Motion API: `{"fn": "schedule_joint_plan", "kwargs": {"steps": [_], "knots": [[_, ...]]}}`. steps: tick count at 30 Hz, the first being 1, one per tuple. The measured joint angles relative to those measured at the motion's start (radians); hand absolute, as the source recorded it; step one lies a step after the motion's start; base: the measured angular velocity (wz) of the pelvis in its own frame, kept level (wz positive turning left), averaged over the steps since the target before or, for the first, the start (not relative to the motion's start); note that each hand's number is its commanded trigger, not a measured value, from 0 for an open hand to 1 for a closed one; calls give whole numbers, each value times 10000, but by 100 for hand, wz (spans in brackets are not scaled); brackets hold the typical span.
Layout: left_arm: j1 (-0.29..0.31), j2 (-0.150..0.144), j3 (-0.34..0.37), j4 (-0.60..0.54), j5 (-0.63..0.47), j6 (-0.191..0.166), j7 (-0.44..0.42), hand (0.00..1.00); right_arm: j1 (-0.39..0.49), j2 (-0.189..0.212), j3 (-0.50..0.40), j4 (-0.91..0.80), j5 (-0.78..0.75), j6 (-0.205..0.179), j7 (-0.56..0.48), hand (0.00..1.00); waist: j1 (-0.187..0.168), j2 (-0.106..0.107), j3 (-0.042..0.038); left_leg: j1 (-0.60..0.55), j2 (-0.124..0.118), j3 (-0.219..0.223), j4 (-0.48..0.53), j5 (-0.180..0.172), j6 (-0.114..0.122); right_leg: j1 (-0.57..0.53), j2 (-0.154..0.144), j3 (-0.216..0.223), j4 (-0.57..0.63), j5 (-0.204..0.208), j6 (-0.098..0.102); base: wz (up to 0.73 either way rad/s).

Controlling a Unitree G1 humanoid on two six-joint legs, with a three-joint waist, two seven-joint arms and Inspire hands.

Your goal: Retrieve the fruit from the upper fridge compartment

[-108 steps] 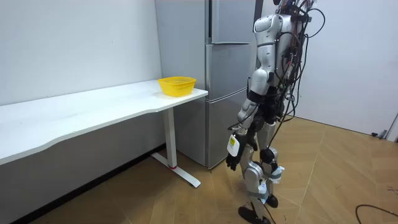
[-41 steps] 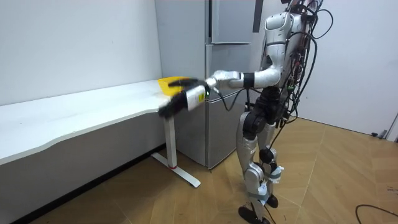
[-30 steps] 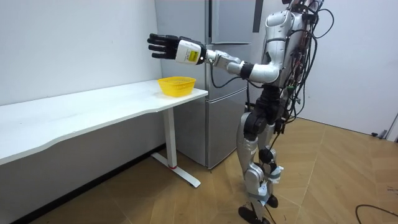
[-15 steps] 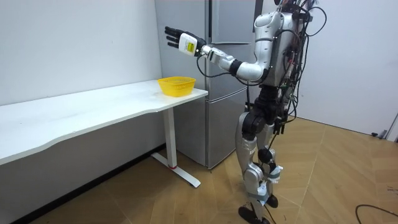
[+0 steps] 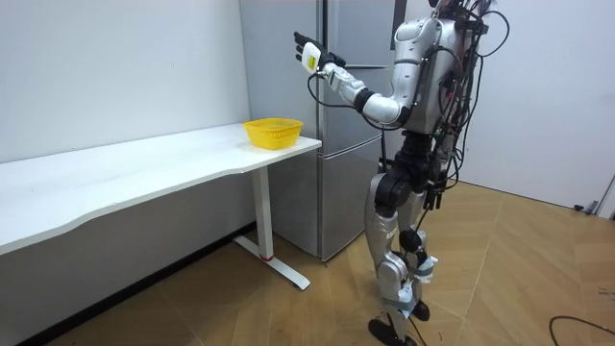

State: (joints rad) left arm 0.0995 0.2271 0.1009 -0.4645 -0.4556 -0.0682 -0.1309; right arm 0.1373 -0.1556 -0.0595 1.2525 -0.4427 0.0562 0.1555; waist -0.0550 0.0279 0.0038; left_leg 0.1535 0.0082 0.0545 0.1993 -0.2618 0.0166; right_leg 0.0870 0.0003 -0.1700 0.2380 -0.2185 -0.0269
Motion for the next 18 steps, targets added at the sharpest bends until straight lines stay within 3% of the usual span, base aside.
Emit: {"fn": "schedule_joint_plan", "kwargs": {"steps": [3, 4, 5, 11, 15, 18], "knots": [[-14, -5, 0, 25, -276, 36, -311, 0, 22, 0, 41, -12, 11, 3, -3, 0, 26, -65, 53, 57, 4, 5, 3, 0, 0, -7, -2, 26, 5, 4, -3, 0], [-52, -6, 0, 25, -350, 85, -436, 0, 34, -1, 126, -42, 25, 15, -10, 0, 36, 12, 15, 59, 1, 23, 18, 0, -1, -26, 4, 65, -25, -3, -2, 0], [-148, -10, 1, 28, -404, 200, -551, 0, 37, -2, 224, -51, 28, 41, -7, 0, 52, -41, 56, 55, 1, 29, 19, 0, -1, -38, 9, 85, -24, -7, 0, -3], [-247, -15, 9, 29, -439, 416, -1078, 0, 56, -2, 381, -113, 53, 107, -21, 0, 59, 82, -30, -12, 7, 159, 50, 1, 0, -147, 11, 155, 31, -5, -2, -5], [-248, -10, 10, 27, -445, 629, -1408, 0, 78, -3, 380, -113, 58, 101, -33, 0, 36, 119, -44, -18, 45, 248, 48, 0, 0, -140, 4, 159, 62, 17, -25, -4], [-354, -1, 1, 22, -651, 652, -1583, 0, 52, -21, 380, -115, 71, 97, -36, 0, 15, 133, 0, -29, 62, 254, 29, 0, -1, -103, -15, 149, 45, 20, -29, 0]]}}
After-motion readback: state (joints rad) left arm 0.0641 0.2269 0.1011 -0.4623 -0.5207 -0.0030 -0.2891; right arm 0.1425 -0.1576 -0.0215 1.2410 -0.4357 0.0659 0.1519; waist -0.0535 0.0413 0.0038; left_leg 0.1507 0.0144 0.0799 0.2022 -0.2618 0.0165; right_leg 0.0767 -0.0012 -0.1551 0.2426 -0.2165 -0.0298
